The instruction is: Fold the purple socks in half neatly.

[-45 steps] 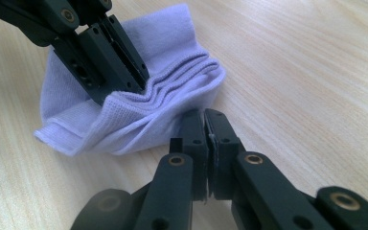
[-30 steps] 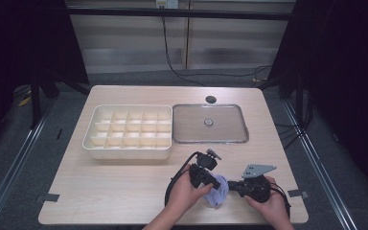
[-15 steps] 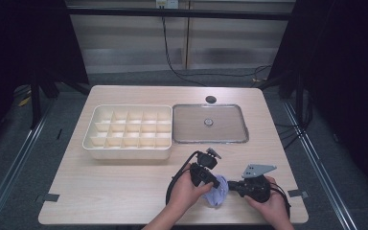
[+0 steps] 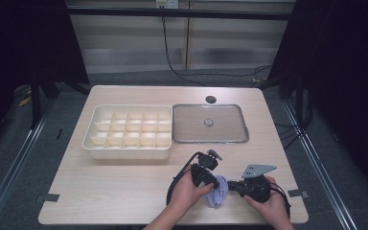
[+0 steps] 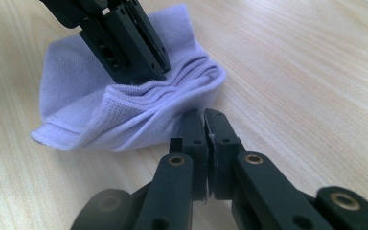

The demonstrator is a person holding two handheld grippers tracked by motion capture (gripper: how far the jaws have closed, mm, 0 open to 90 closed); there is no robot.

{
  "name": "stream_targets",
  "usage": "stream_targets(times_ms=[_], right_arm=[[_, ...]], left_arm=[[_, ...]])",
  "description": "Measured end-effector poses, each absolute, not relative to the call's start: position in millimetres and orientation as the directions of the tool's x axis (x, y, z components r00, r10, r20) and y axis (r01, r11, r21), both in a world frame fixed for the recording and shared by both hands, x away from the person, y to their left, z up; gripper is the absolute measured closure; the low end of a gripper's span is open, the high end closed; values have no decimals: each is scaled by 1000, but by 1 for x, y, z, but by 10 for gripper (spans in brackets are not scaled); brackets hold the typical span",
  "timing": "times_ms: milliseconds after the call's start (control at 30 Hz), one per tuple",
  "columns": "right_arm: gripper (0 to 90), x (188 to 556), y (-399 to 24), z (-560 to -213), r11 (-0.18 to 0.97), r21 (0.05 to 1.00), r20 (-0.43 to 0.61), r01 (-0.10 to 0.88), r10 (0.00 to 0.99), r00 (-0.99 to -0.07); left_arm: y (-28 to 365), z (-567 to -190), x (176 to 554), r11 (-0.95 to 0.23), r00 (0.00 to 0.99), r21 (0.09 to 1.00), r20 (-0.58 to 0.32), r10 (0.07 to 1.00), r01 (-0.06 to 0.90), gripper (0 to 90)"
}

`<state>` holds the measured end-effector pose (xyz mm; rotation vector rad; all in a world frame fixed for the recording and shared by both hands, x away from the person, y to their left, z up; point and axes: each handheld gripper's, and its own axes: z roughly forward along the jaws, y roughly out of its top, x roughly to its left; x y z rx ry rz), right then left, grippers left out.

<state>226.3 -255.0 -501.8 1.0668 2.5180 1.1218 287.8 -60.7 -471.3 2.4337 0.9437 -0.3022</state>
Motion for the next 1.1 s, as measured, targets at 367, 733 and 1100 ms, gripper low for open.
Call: stream_targets(times_ms=[367, 733, 1100], right_arm=[[878, 226, -255, -502, 456, 707, 114, 540, 680, -724], [878, 226, -255, -502, 456, 708, 114, 539, 680, -725], [876, 226, -255, -502, 457, 707, 113, 540, 681, -724]], left_arm=[[-54, -464, 288, -613, 725, 389, -414, 550, 687, 800], [-42, -448, 287, -588, 727, 427, -418, 545, 687, 705], [-30, -443, 289, -575, 718, 429, -416, 558, 696, 646]])
